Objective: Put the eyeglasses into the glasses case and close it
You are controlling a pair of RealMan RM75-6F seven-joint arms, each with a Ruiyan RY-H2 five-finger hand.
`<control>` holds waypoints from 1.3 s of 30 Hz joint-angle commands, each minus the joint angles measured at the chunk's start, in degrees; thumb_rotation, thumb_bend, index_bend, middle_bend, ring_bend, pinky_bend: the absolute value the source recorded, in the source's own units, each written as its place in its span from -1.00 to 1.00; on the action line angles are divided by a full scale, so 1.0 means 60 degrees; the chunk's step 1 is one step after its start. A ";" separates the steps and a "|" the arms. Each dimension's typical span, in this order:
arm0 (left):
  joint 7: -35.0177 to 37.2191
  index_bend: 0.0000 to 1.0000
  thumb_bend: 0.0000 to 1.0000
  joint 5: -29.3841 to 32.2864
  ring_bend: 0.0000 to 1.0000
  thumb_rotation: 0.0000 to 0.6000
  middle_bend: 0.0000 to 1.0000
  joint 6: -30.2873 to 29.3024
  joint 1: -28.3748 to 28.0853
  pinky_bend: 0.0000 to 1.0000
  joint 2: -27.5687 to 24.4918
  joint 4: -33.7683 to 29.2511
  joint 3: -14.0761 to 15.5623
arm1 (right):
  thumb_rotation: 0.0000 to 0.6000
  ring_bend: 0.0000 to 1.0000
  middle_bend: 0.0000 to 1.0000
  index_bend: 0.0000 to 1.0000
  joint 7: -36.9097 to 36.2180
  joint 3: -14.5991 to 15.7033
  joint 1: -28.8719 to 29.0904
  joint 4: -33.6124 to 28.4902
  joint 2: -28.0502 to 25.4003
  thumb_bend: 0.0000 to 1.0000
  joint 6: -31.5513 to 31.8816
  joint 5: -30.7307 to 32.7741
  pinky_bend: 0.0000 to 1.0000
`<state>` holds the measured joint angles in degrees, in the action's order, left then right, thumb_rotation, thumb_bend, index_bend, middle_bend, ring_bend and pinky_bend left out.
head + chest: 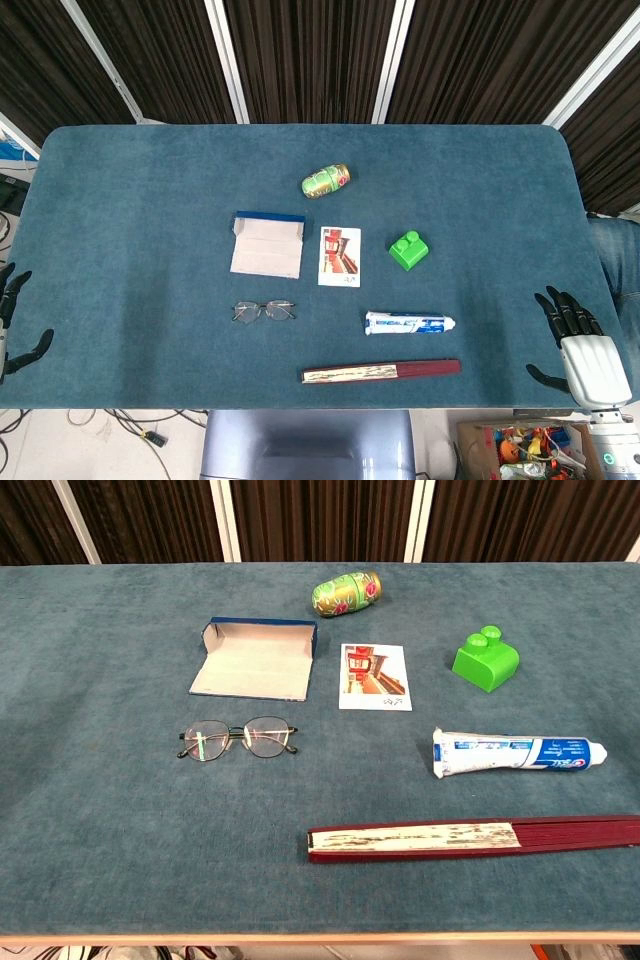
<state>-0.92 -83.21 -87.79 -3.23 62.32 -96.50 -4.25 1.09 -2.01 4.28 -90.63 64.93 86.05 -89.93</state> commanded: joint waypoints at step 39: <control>-0.1052 -0.83 -0.44 -0.0093 -1.00 1.00 -1.00 0.1427 -0.1096 -1.00 -0.0458 -0.0881 -0.0282 | 1.00 -0.93 -1.00 -0.90 -0.0156 0.0029 0.0042 -0.0146 -0.0092 -0.95 -0.0223 0.0131 -0.64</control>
<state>-4.36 -83.61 -82.50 -6.83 60.91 -99.17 -4.70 0.17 -1.83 4.53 -91.50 64.38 84.73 -89.16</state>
